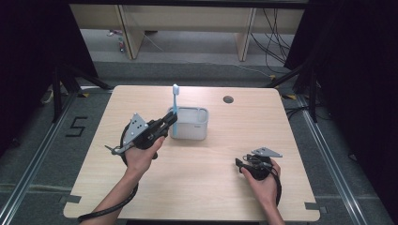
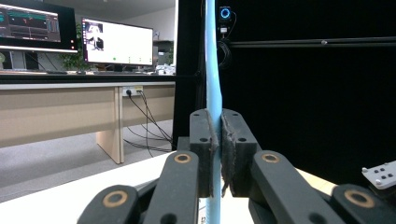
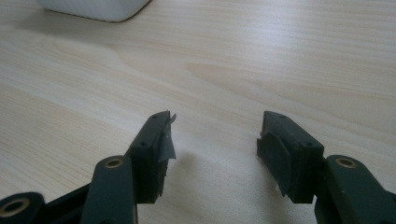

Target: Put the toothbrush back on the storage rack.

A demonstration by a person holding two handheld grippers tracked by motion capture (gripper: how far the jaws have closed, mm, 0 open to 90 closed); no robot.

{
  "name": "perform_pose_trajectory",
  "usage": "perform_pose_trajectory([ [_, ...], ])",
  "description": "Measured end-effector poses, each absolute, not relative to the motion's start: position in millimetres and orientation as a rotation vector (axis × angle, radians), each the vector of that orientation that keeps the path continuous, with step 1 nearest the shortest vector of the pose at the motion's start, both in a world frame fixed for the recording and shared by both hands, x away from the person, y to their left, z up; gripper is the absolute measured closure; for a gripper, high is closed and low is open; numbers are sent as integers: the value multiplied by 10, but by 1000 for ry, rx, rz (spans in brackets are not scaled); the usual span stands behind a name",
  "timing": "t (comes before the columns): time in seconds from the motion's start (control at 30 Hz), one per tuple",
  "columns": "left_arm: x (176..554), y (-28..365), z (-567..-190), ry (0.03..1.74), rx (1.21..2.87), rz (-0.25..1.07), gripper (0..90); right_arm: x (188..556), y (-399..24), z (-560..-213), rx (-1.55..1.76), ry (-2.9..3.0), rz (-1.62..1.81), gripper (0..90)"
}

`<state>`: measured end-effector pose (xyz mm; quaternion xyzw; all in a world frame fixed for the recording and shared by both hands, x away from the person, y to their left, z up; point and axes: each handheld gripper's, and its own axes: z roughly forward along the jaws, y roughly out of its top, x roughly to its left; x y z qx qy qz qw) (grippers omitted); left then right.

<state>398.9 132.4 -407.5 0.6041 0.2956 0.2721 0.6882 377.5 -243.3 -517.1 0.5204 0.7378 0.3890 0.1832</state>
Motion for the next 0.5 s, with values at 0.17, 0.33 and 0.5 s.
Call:
perform_pose_trajectory([
  [0.17, 4037, 1318, -4054, 658, 1344, 621, 833, 3779, -2432, -5174, 1467, 2081, 1090, 442],
  [0.33, 4079, 1311, -4043, 666, 1338, 622, 833, 3779, -2432, -5174, 1469, 2081, 1090, 442],
  [0.5, 4131, 1304, -4026, 671, 1337, 629, 833, 3781, -2430, -5179, 1464, 2082, 1095, 442],
])
